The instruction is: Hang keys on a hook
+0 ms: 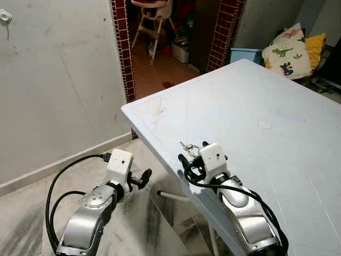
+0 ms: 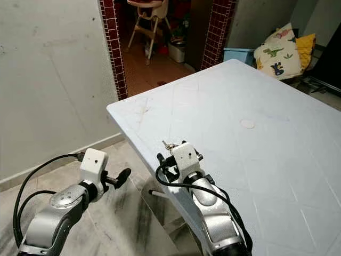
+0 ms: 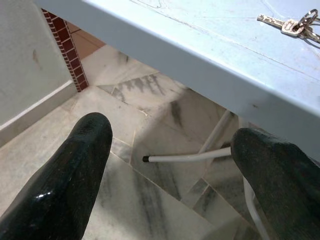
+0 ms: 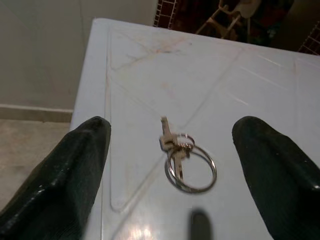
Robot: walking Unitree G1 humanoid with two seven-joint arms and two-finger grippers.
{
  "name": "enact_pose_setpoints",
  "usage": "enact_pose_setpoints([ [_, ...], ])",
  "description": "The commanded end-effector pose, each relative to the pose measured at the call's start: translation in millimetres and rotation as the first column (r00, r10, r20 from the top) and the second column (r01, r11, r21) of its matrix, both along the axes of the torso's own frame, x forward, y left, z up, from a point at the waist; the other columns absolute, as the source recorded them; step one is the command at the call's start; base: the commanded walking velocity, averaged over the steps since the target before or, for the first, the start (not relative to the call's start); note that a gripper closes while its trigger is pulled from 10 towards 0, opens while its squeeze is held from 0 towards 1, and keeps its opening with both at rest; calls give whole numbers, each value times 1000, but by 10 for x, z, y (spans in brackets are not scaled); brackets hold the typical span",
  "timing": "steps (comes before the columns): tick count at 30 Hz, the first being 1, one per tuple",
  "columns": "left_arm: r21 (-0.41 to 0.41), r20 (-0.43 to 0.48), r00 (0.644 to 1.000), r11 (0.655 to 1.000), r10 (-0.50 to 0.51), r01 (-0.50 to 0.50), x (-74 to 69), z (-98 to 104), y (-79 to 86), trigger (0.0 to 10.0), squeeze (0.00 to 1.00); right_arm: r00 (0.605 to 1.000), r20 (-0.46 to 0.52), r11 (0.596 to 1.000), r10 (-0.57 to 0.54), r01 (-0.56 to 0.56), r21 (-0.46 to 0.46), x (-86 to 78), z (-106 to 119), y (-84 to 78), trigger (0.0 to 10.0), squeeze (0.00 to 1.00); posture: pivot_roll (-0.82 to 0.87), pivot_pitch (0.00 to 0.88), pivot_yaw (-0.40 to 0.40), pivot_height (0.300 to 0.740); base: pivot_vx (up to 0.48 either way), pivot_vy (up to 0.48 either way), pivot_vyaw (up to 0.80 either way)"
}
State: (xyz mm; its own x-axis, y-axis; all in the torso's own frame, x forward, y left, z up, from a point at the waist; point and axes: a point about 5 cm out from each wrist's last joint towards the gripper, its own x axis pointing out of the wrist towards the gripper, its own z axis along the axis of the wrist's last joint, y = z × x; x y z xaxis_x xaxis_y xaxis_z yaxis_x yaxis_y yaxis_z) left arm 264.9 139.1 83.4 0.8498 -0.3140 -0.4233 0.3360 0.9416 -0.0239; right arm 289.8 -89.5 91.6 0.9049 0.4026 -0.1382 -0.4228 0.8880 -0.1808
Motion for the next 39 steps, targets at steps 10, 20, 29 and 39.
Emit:
enact_pose_setpoints([
  [10, -12, 26, 1000, 1000, -8, 9, 42, 70, -30, 10000, 0, 1000, -7, 1000, -20, 20, 3, 116, -80, 100, 2902, 0, 172, 0, -30, 740, 0, 0, 0],
  [20, -17, 28, 1000, 1000, -9, 10, 50, 79, -47, 10000, 0, 998, 18, 990, -67, 68, -125, 192, -177, -58, 0, 0, 172, 0, -31, 740, 0, 0, 0],
  [29, -21, 30, 1000, 1000, -8, 9, 55, 84, -50, 10000, 0, 999, -8, 992, -34, 33, -124, 189, -242, -10, 1490, 0, 172, 0, -31, 740, 0, 0, 0],
  [39, -23, 29, 1000, 1000, -7, 7, 57, 83, -53, 10000, 0, 999, -32, 988, -32, 27, -150, 203, -292, -20, 4275, 0, 173, 1, -35, 740, 0, 0, 0],
])
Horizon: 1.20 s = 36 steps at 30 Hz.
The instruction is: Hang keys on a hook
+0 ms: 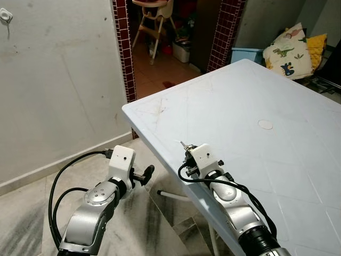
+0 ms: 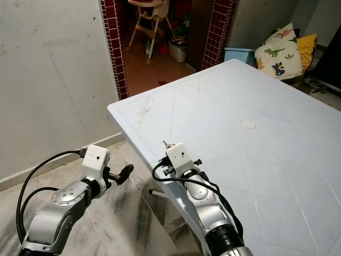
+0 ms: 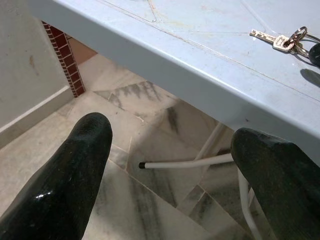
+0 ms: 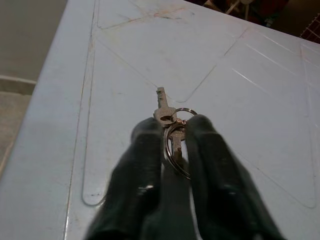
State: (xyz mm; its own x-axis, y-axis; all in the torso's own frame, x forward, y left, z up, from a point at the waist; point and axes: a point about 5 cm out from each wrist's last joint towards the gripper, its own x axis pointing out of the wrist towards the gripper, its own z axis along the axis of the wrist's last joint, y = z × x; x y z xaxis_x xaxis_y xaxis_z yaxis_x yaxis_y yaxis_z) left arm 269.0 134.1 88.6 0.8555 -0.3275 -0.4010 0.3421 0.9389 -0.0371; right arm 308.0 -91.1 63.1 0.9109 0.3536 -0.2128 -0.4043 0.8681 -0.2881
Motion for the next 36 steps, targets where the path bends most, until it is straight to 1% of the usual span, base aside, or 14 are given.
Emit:
enact_pose_setpoints([
  [1, -3, 11, 1000, 1000, -1, 1, 16, 32, -6, 10000, 0, 1000, -16, 1000, -8, 7, -23, 24, -21, -15, 4275, 0, 173, 1, -35, 740, 0, 0, 0],
  [2, -3, 10, 1000, 1000, -1, 1, 15, 31, -8, 10000, 0, 1000, -21, 1000, -12, 11, -29, 26, -31, -23, 4275, 0, 174, 2, -35, 740, 0, 0, 0],
  [3, -4, 10, 1000, 1000, 0, 0, 13, 30, -10, 10000, 0, 999, -48, 1000, -11, 10, -19, 25, -64, -29, 8039, 0, 174, 2, -35, 740, 0, 0, 0],
  [4, -4, 9, 1000, 1000, 0, 0, 13, 29, -9, 10000, 0, 998, -61, 1000, -15, 14, -15, 30, -80, -34, 10000, 0, 174, 2, -35, 740, 0, 0, 0],
  [7, -4, 8, 1000, 1000, -1, 1, 12, 29, -9, 10000, 0, 998, -64, 999, -26, 24, -29, 53, -88, -50, 10000, 0, 174, 2, -35, 740, 0, 0, 0],
  [8, -4, 8, 1000, 1000, -1, 1, 13, 29, -8, 10000, 0, 998, -54, 999, -42, 41, -26, 70, -72, -65, 10000, 1000, 174, 2, -35, 740, 0, 0, 0],
  [18, -4, 11, 1000, 1000, -3, 3, 11, 39, -13, 10000, 0, 998, -40, 999, -46, 46, -3, 126, -18, -59, 10000, 1000, 178, 3, -36, 740, 0, 0, 0],
  [24, -3, 10, 1000, 1000, -8, 8, 14, 41, -15, 10000, 0, 998, -67, 1000, -13, 13, 0, 149, -12, -46, 10000, 1000, 177, 2, -35, 740, 0, 0, 0],
  [25, -3, 10, 1000, 1000, -8, 8, 15, 40, -15, 10000, 0, 997, -81, 1000, -6, 6, 6, 153, -18, -50, 10000, 631, 177, 2, -35, 740, 0, 0, 0],
  [26, -3, 11, 1000, 1000, -8, 8, 16, 42, -16, 10000, 0, 993, -121, 1000, 7, -5, 14, 161, -41, -65, 4784, 275, 177, 2, -35, 740, 0, 0, 0],
  [28, -3, 11, 1000, 1000, -8, 8, 18, 42, -16, 10000, 0, 991, -133, 1000, 10, -8, 16, 163, -49, -69, 4784, 275, 179, 0, -36, 740, 0, 0, 0],
  [29, -4, 12, 1000, 1000, -8, 8, 20, 43, -17, 10000, 0, 990, -131, 999, 45, -41, 35, 167, -32, -58, 0, 0, 179, 0, -36, 740, 0, 0, 0],
  [30, -4, 12, 1000, 1000, -8, 8, 22, 44, -17, 10000, 0, 985, -155, 997, 73, -67, 43, 168, -38, -49, 0, 0, 180, 0, -36, 740, 0, 0, 0],
  [36, -3, 11, 1000, 1000, -3, 3, 21, 45, -7, 10000, 0, 975, -208, 997, 78, -72, 38, 157, -87, -68, 0, 0, 185, 0, -37, 740, 0, 0, 0],
])
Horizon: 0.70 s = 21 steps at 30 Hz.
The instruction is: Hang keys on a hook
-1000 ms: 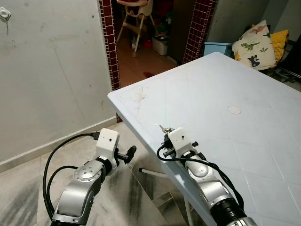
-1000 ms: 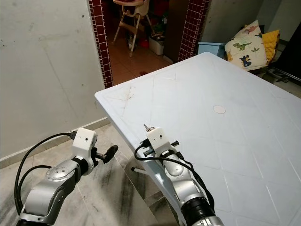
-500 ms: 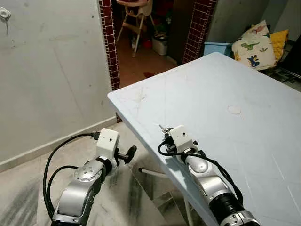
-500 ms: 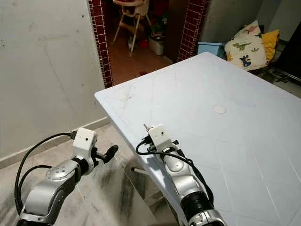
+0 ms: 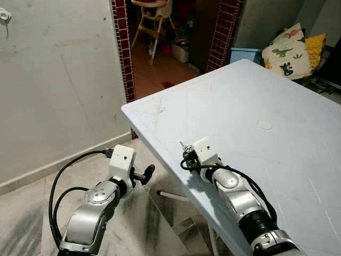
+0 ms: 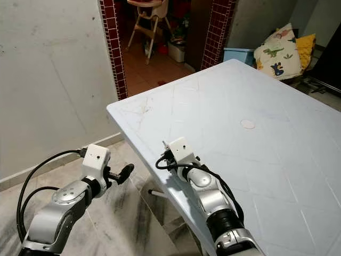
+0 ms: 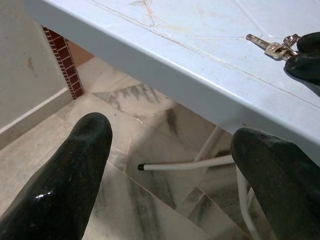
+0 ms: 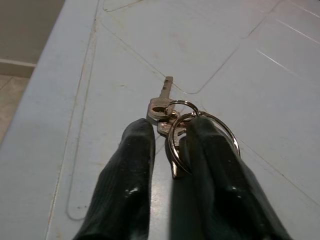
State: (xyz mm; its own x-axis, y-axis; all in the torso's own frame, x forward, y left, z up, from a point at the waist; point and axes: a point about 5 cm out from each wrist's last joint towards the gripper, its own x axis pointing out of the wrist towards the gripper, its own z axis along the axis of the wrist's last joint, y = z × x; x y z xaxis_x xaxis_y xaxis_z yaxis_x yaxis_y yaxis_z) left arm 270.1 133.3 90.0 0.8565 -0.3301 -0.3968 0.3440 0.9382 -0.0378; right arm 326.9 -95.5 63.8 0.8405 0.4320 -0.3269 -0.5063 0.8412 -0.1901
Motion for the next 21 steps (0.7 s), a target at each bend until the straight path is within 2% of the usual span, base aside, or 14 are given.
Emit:
enact_pose_setpoints([
  [1, -1, 6, 1000, 1000, -1, 1, 9, 31, 0, 10000, 0, 998, -64, 1000, -1, 0, -9, -31, -94, -24, 0, 0, 185, 0, -37, 740, 0, 0, 0],
  [11, -1, 5, 1000, 1000, -3, 3, 13, 29, -2, 10000, 0, 989, -147, 1000, 7, -9, -14, -104, -179, -37, 0, 0, 180, 0, -34, 740, 0, 0, 0],
  [21, -3, 8, 1000, 1000, -1, 1, 25, 30, -10, 10000, 0, 992, -127, 1000, -17, 15, -14, -73, -128, -71, 0, 0, 179, 0, -34, 740, 0, 0, 0],
])
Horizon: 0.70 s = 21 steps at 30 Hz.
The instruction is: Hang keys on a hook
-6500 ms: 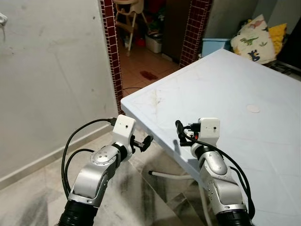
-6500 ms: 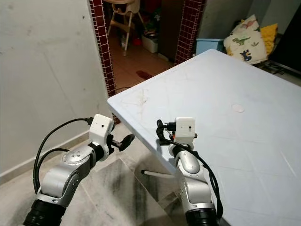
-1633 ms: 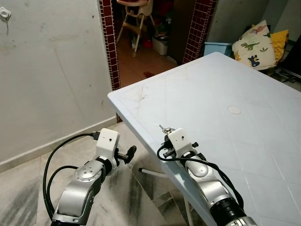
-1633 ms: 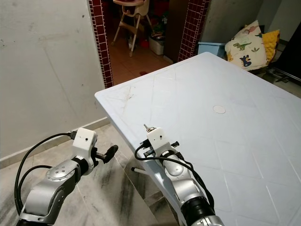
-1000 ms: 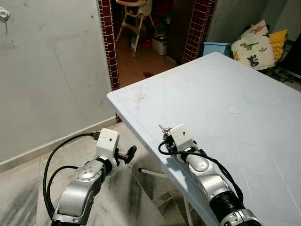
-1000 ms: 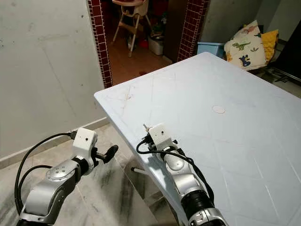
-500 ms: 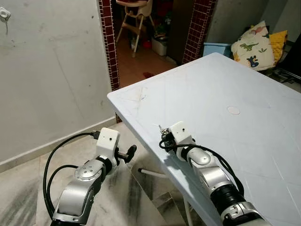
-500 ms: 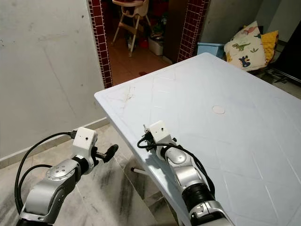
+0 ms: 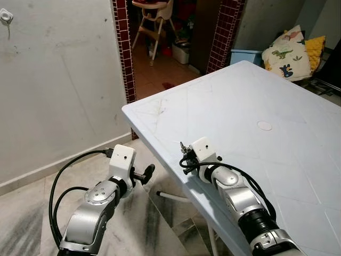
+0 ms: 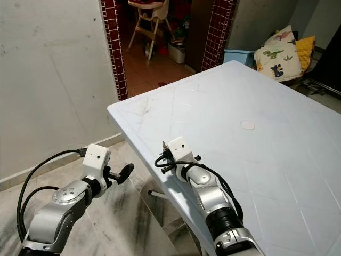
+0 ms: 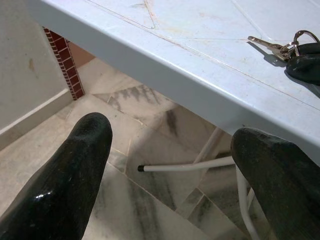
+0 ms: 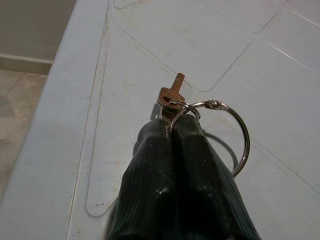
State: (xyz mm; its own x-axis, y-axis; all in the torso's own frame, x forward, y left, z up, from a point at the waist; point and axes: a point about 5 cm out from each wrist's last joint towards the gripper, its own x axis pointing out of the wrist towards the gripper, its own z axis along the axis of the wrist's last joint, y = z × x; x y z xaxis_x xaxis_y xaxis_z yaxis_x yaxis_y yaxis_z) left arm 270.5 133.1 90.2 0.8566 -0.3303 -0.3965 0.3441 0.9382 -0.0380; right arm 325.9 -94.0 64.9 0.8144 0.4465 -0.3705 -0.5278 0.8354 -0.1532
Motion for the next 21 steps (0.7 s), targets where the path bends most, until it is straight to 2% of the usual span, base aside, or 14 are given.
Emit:
enact_pose_setpoints([
  [1, -2, 9, 1000, 1000, 0, 0, 24, 29, -8, 10000, 0, 998, -44, 999, -44, 43, -28, -42, -104, -101, 0, 0, 180, 0, -36, 740, 0, 0, 0],
  [4, -3, 11, 1000, 1000, 3, -3, 27, 32, -7, 10000, 0, 994, 60, 995, -90, 93, -44, 29, 34, -155, 0, 0, 180, 0, -36, 740, 0, 0, 0],
  [5, -3, 11, 1000, 1000, 3, -3, 27, 32, -7, 10000, 0, 994, 60, 995, -90, 93, -44, 29, 34, -155, 0, 0, 180, 0, -36, 740, 0, 0, 0],
  [7, -5, 14, 1000, 1000, 6, -6, 35, 31, -11, 10000, 0, 945, 298, 984, -134, 164, -75, 146, 366, -237, 0, 0, 178, 0, -39, 740, 0, 0, 0],
  [9, -7, 16, 1000, 1000, 8, -8, 47, 31, -17, 10000, 0, 899, 423, 979, -116, 175, -103, 182, 558, -254, 0, 0, 174, 0, -39, 740, 0, 0, 0],
  [10, -9, 19, 1000, 1000, 8, -8, 56, 31, -29, 10000, 0, 858, 505, 975, -96, 183, -126, 201, 696, -262, 0, 0, 172, 0, -40, 740, 0, 0, 0],
  [13, -10, 21, 1000, 1000, 8, -8, 64, 33, -39, 10000, 0, 834, 546, 974, -82, 184, -135, 207, 768, -266, 0, 0, 170, 0, -44, 740, 0, 0, 0],
  [14, -15, 33, 999, 1000, 12, -12, 86, 49, -51, 10000, 0, 788, 614, 968, -40, 183, -171, 202, 870, -268, 0, 0, 169, 0, -47, 740, 0, 0, 0],
  [15, -15, 33, 999, 1000, 12, -12, 86, 49, -51, 10000, 0, 788, 614, 968, -40, 183, -171, 202, 870, -268, 0, 0, 169, 0, -47, 740, 0, 0, 0],
  [16, -19, 45, 999, 1000, 22, -21, 111, 66, -56, 10000, 0, 745, 667, 963, 19, 165, -211, 179, 950, -252, 0, 0, 168, 0, -51, 740, 0, 0, 0],
  [17, -22, 50, 998, 999, 27, -26, 125, 74, -56, 10000, 0, 723, 689, 960, 53, 152, -234, 160, 987, -237, 0, 0, 167, 0, -54, 740, 0, 0, 0],
  [18, -22, 50, 998, 999, 27, -26, 125, 74, -56, 10000, 0, 723, 689, 960, 53, 152, -234, 160, 987, -237, 0, 0, 167, 0, -54, 740, 0, 0, 0],
  [19, -27, 62, 997, 999, 39, -37, 151, 93, -56, 10000, 0, 679, 725, 953, 119, 126, -274, 115, 1048, -200, 0, 0, 166, 0, -55, 740, 0, 0, 0],
  [21, -29, 72, 996, 999, 45, -43, 168, 105, -59, 10000, 0, 646, 744, 945, 170, 106, -308, 74, 1084, -173, 0, 0, 163, 0, -64, 740, 0, 0, 0],
])
